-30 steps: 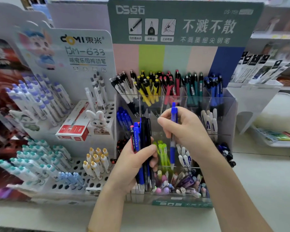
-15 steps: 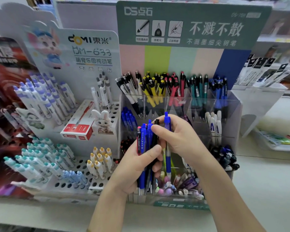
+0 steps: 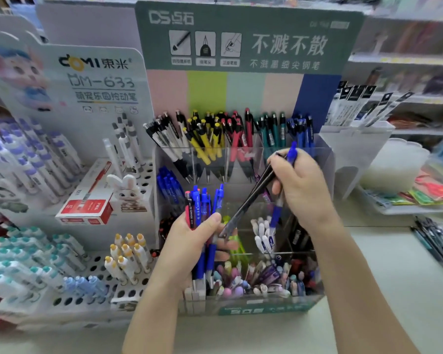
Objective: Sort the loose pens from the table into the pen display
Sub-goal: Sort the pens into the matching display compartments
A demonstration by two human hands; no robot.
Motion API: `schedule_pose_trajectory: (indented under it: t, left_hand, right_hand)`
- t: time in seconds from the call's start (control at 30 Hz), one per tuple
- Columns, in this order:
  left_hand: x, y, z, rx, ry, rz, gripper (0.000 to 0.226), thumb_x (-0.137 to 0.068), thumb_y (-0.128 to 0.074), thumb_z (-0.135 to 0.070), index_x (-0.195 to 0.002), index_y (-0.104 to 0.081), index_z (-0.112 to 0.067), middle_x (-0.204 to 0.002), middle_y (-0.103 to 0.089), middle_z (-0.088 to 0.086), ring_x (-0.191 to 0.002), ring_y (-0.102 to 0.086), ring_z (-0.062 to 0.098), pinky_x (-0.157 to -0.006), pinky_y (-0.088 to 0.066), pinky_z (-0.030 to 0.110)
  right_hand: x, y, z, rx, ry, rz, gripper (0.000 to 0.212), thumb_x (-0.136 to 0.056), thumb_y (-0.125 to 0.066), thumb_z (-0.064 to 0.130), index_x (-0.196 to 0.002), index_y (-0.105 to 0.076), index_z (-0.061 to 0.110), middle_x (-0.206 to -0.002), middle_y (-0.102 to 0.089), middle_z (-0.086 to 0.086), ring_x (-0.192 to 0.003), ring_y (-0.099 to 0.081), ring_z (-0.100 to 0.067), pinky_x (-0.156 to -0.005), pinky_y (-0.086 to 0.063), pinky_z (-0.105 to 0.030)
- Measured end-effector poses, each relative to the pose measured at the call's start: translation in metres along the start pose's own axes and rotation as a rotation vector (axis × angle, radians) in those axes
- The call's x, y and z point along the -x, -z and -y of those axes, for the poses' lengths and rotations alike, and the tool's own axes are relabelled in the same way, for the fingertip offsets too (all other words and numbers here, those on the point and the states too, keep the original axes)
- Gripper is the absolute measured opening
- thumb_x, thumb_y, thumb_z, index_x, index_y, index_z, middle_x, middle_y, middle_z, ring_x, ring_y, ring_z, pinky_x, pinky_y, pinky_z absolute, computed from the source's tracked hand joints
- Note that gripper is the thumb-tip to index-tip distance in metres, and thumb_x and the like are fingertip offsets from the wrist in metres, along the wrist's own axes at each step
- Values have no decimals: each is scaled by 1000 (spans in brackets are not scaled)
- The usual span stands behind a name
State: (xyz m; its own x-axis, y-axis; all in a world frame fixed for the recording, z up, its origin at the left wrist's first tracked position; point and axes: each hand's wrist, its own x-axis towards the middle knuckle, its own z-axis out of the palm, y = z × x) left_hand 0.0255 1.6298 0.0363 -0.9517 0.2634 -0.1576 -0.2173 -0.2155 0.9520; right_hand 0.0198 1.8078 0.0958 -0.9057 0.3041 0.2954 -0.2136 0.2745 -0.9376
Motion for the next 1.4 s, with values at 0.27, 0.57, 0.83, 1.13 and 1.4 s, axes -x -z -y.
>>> schedule_pose_trajectory:
  t: [0.27, 0.57, 0.83, 1.13, 1.4]
  left_hand:
    - [-4, 4, -4, 7, -72, -78, 10, -95, -55, -12, -102, -55, -5, -73, -68, 7, -50, -55, 14, -46, -48, 26]
    - [3, 7, -3, 187, -31, 110, 32, -77, -60, -17, -103, -59, 1, -79, -70, 7, -57, -56, 10, -47, -47, 20]
    - [9, 11, -5, 159, -78, 132, 20, -79, -59, -15, -95, -67, -5, -80, -67, 10, -57, -58, 12, -49, -48, 22]
    - [18, 26, -14, 65, -47, -36, 20, -85, -59, -16, -99, -55, -3, -85, -74, 14, -77, -72, 25, -57, -59, 33]
    - [22, 50, -14, 1, -111, -218, 8, -93, -58, -13, -88, -52, -12, -60, -53, 4, -48, -48, 15, -48, -46, 27]
  right_hand:
    - [-11, -7, -7, 665, 606, -305, 24, -94, -45, 30, -101, -59, 11, -59, -55, 6, -49, -50, -12, -47, -38, -25]
    - [-11, -29, -32, 1048, 268, 149, 25, -95, -52, 38, -106, -55, 16, -83, -64, 0, -81, -62, -25, -57, -36, -30]
    - [25, -30, -2, 171, 28, 191, 12, -88, -66, 27, -96, -66, 17, -62, -62, 4, -51, -57, -7, -53, -47, -21]
    - [20, -57, -15, -77, -72, 169, 22, -96, -54, 24, -75, -50, 18, -62, -47, 7, -50, -41, -5, -55, -33, -22]
    - [5, -69, 6, 72, 231, -25, 18, -97, -52, 18, -81, -46, 12, -58, -58, -11, -45, -56, -18, -48, -47, -24]
